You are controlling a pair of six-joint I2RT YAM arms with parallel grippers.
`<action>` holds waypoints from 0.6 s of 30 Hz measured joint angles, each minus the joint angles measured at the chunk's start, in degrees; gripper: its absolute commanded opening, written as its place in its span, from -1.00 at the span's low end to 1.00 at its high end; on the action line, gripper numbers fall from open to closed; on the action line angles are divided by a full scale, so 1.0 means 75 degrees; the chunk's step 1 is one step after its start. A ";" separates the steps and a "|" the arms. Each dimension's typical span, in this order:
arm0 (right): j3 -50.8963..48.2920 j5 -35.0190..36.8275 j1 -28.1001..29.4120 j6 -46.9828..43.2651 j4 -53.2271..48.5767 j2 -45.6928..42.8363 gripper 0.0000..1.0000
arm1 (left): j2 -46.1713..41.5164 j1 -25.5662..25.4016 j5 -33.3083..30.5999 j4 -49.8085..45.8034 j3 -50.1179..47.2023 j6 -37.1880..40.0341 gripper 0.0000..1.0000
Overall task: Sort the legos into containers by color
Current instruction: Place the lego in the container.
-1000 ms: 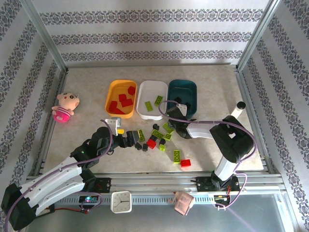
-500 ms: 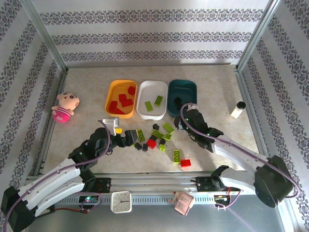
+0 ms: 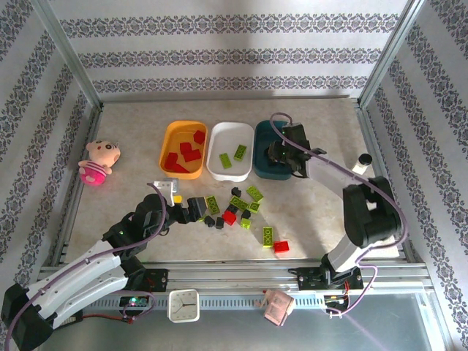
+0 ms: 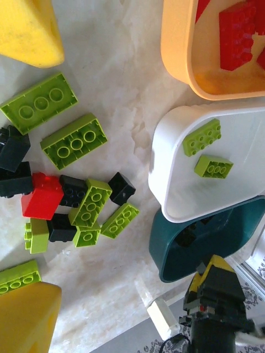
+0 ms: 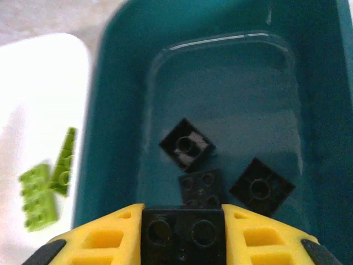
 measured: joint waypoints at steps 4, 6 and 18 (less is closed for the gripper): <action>0.0627 0.0009 -0.0073 -0.0009 -0.0210 0.0714 0.01 | -0.0111 0.0000 -0.0099 -0.0079 -0.0003 -0.0128 0.99; 0.0836 0.0009 -0.0070 -0.0035 -0.0271 0.0903 0.23 | -0.0219 0.0000 -0.0131 -0.0166 -0.0003 -0.0207 0.99; 0.0906 0.0070 0.0819 -0.0035 -0.0490 0.0408 0.41 | -0.0822 0.0000 -0.0210 -0.0568 -0.0003 -0.0571 0.99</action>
